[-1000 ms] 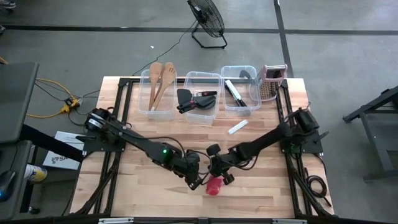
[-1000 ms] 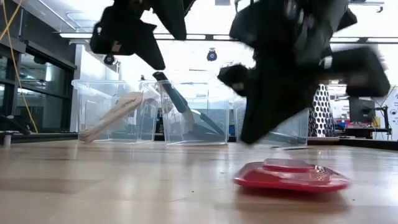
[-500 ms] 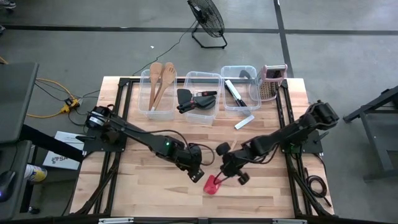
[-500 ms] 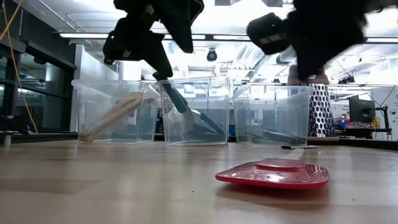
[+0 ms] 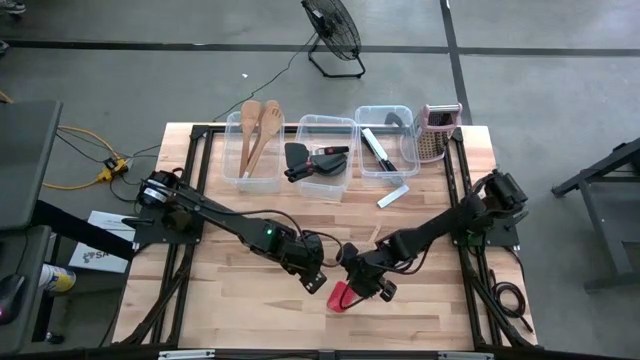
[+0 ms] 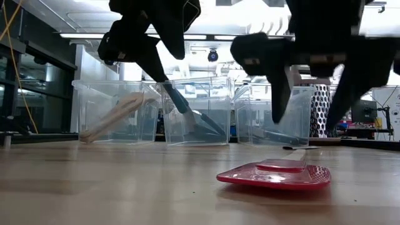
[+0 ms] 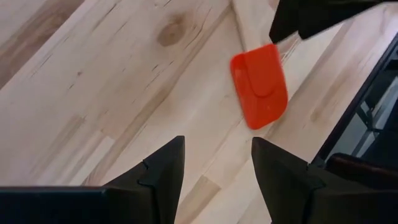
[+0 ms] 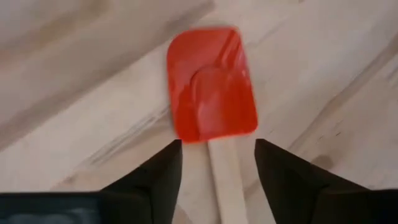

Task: Pick & Place Kitchen Items
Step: Put the red spatula into the transparent middle bin

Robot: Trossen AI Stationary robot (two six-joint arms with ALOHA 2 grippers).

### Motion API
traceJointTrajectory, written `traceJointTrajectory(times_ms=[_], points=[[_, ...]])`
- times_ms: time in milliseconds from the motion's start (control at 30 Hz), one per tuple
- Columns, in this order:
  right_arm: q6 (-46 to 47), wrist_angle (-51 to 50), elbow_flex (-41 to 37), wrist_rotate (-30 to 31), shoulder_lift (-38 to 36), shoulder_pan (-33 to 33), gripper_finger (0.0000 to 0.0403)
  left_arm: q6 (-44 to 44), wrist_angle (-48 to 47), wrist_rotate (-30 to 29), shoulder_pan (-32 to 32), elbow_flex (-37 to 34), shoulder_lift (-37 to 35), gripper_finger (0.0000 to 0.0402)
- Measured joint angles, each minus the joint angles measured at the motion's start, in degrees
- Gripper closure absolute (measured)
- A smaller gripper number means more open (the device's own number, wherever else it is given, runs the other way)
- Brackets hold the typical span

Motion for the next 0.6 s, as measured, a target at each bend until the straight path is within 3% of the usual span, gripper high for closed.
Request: traceJointTrajectory(times_ms=[167,433,600], points=[[-0.5,1.63,-0.02,-0.28,3.2,-0.5,0.02,-0.01,-1.16,-0.02,0.0,0.0,0.01,0.0217],[-0.28,2.0,-0.01,-0.59,4.94,-3.36,0.0211,0.02,-2.74,-0.53,-1.17,0.0,-0.52,0.0217],[-0.49,2.0,0.02,-2.32,5.73,-4.63,0.0215,0.93,-4.16,-5.24,-3.1,-0.02,-3.48,0.0217]])
